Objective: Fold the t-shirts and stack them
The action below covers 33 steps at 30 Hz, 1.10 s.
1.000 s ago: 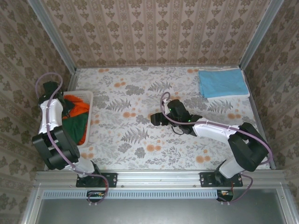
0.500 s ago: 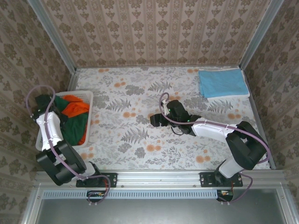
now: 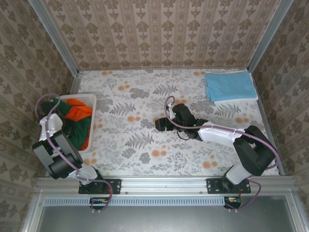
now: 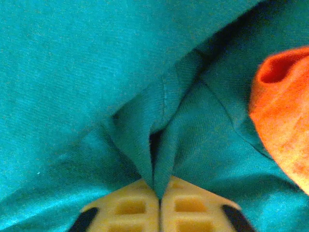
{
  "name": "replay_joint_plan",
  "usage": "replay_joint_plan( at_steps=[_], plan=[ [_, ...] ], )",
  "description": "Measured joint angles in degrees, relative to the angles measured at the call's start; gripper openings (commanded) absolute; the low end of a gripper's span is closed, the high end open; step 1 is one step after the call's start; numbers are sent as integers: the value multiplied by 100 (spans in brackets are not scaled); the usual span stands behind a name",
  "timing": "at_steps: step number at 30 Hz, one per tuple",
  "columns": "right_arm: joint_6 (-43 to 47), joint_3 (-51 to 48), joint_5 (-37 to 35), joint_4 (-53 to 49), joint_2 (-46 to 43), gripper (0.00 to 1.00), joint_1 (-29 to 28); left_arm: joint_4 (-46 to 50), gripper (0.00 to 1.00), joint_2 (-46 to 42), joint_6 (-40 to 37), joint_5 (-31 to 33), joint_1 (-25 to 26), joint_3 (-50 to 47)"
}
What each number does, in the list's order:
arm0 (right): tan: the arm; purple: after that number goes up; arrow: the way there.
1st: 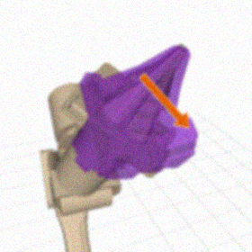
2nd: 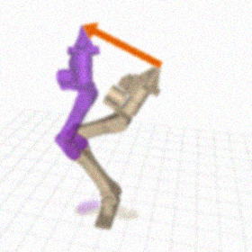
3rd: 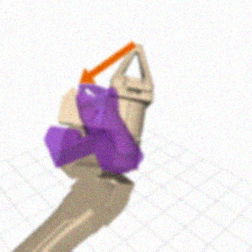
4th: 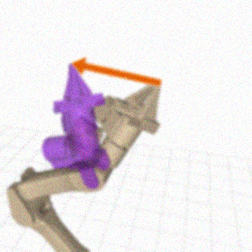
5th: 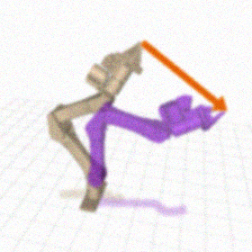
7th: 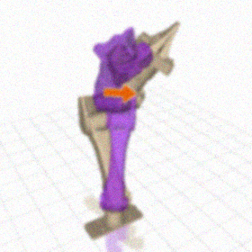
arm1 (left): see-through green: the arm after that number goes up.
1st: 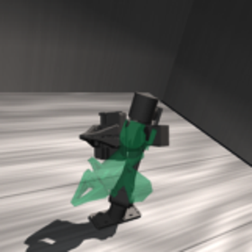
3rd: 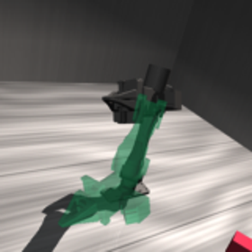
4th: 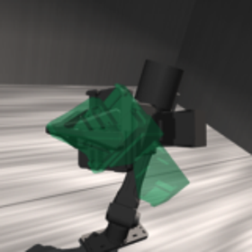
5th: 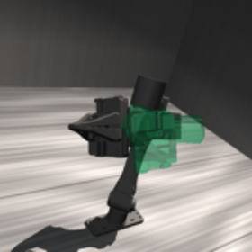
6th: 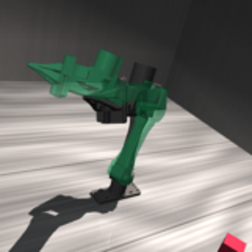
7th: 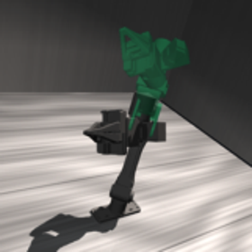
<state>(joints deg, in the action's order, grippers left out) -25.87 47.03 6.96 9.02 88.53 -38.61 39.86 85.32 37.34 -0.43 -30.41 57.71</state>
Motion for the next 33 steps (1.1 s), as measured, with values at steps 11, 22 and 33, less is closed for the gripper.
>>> replay_joint_plan(
  at_steps=[11,22,33],
  plan=[
    [-2,0,0,0,33,80,0,457,0,-1871,-404,1764,1563,1674],
    [-48,2,0,0,48,81,22,-444,0,-2026,-2109,3624,3547,3713],
    [-140,2,0,17,48,84,87,-2142,0,-1497,-2745,1193,5093,5657]
  ],
)
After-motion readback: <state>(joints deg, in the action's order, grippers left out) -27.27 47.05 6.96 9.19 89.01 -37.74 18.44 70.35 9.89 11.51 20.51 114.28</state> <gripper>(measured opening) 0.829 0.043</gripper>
